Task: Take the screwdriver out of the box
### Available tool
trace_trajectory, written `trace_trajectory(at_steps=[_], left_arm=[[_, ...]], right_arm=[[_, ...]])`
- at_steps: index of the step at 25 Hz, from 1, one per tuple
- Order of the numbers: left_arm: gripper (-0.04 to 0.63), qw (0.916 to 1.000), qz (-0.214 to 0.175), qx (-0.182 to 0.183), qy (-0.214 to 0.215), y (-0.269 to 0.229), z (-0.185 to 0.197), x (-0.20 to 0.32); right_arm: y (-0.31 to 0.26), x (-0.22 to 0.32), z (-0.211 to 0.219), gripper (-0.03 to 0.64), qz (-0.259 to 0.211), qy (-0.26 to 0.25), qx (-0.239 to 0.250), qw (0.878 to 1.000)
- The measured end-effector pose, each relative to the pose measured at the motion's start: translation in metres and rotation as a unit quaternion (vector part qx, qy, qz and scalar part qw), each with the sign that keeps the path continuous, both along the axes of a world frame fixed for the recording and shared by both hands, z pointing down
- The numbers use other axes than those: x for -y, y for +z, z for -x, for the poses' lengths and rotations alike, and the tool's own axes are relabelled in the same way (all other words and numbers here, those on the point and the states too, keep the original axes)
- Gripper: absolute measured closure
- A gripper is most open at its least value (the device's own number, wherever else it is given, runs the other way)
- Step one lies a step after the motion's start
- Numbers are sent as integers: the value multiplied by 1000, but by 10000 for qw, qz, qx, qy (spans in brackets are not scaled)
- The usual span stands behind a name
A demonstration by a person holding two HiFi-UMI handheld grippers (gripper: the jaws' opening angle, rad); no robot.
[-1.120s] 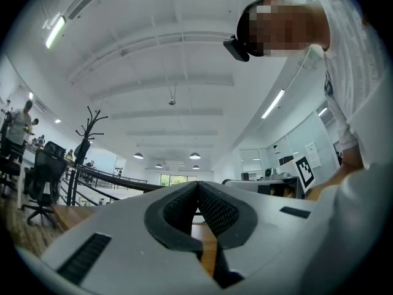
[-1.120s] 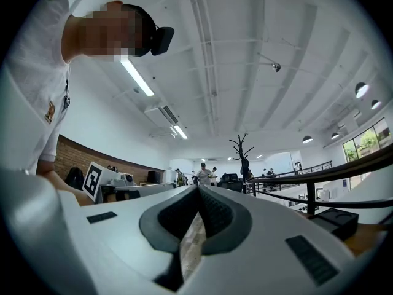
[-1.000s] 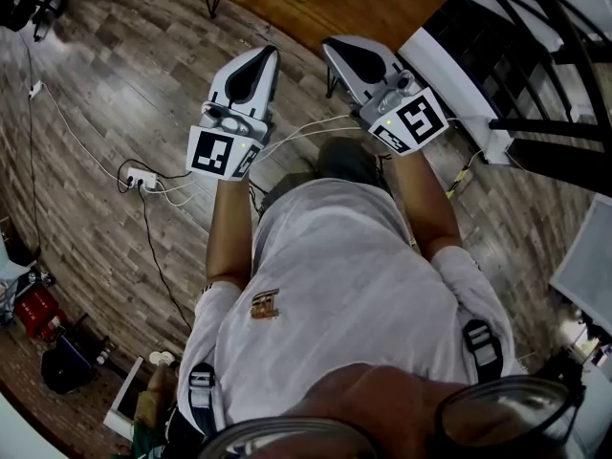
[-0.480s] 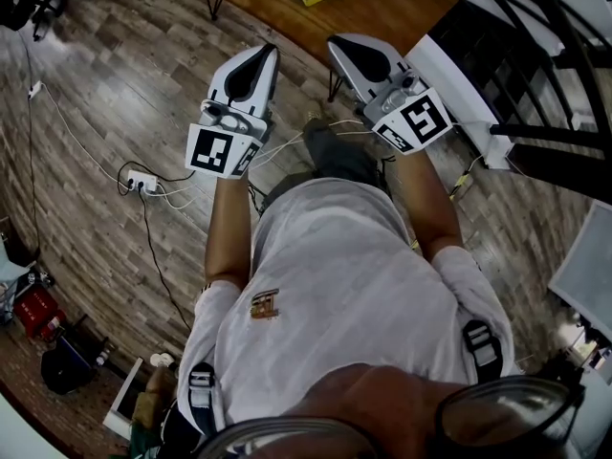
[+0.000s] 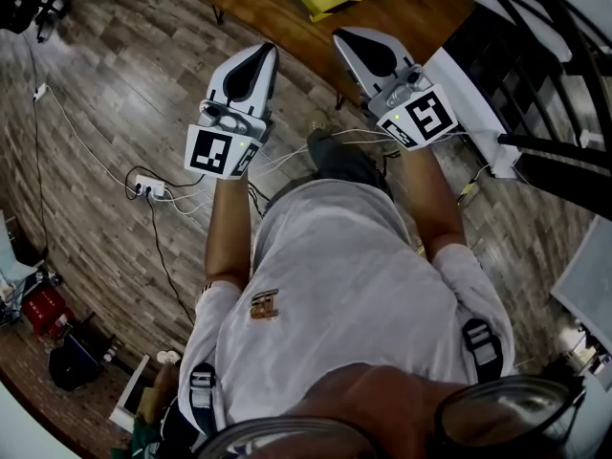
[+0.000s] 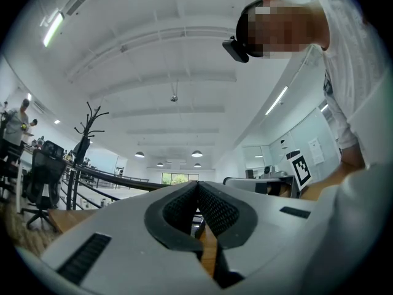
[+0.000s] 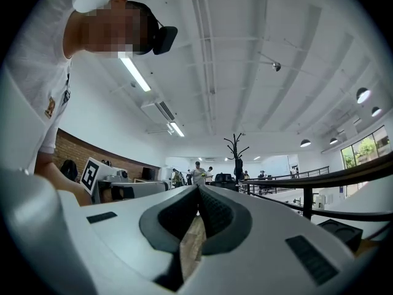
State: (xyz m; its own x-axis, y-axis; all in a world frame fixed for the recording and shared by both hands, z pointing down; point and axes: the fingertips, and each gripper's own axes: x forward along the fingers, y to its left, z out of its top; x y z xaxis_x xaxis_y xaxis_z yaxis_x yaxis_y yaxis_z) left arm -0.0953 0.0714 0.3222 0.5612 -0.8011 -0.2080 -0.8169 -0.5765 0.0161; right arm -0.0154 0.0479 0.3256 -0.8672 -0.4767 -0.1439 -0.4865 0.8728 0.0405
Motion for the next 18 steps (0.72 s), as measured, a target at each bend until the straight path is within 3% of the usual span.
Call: trace_trajectory(at_steps=[18], left_arm=[[577, 9997, 98, 136, -162, 13, -2, 192]], right_arm=[[10, 193, -10, 584, -235, 136, -303, 9992]])
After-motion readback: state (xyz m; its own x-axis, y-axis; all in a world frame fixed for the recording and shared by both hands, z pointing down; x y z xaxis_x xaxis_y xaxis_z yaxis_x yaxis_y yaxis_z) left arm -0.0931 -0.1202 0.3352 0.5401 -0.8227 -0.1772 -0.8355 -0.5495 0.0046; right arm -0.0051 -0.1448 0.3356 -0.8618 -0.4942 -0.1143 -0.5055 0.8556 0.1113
